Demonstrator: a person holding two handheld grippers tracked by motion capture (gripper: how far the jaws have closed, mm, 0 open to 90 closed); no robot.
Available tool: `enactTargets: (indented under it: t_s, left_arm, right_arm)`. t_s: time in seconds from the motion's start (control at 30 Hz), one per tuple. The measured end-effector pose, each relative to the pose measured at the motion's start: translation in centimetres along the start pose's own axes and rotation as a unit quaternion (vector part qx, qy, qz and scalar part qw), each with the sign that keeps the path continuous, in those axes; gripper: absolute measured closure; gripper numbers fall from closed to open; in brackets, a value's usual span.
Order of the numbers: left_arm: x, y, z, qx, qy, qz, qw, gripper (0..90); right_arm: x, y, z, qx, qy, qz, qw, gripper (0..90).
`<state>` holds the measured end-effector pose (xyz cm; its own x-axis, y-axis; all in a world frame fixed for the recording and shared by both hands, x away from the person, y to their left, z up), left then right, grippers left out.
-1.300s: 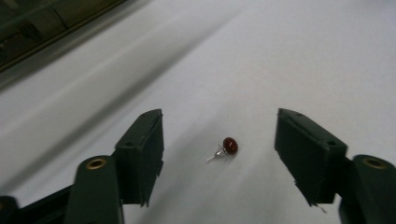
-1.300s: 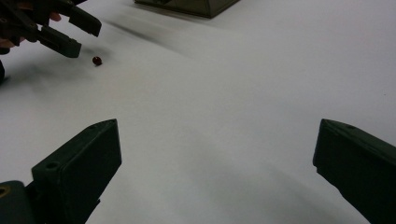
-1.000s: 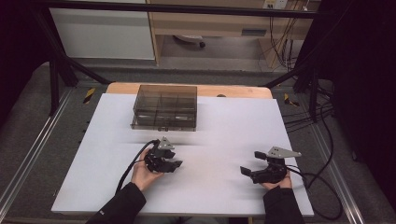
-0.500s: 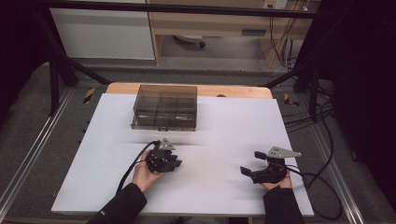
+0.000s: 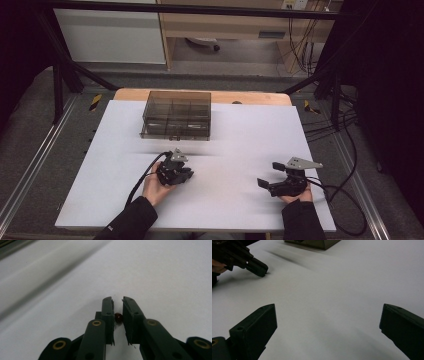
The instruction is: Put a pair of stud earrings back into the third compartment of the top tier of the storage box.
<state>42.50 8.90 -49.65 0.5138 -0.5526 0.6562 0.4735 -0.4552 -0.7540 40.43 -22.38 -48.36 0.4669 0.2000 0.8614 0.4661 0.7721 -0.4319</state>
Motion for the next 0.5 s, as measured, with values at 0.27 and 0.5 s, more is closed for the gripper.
enactTargets:
  t_s: [0.27,0.5]
  left_arm:
    - [0.05,-0.07,-0.05,0.002,0.001,-0.004,1.0000,80.7]
    - [0.20,-0.32,0.00,0.004,0.001,-0.011,0.9999,80.9]
  right_arm:
    - [0.01,0.00,0.00,0.000,0.000,0.000,1.0000,1.8]
    - [0.00,0.01,0.00,0.001,0.000,0.000,1.0000,1.7]
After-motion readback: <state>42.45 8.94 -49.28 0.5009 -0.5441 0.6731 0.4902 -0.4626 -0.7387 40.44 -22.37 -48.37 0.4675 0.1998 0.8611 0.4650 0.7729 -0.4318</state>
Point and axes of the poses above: each handheld gripper's, and its own axes: y roughly forward along the jaws, x roughly out of its top, z roughly to its left, the point moved 7 cm from there along y, roughly forward along the jaws, and after that the axes turned 7 degrees about x, right-handed, at the moved point
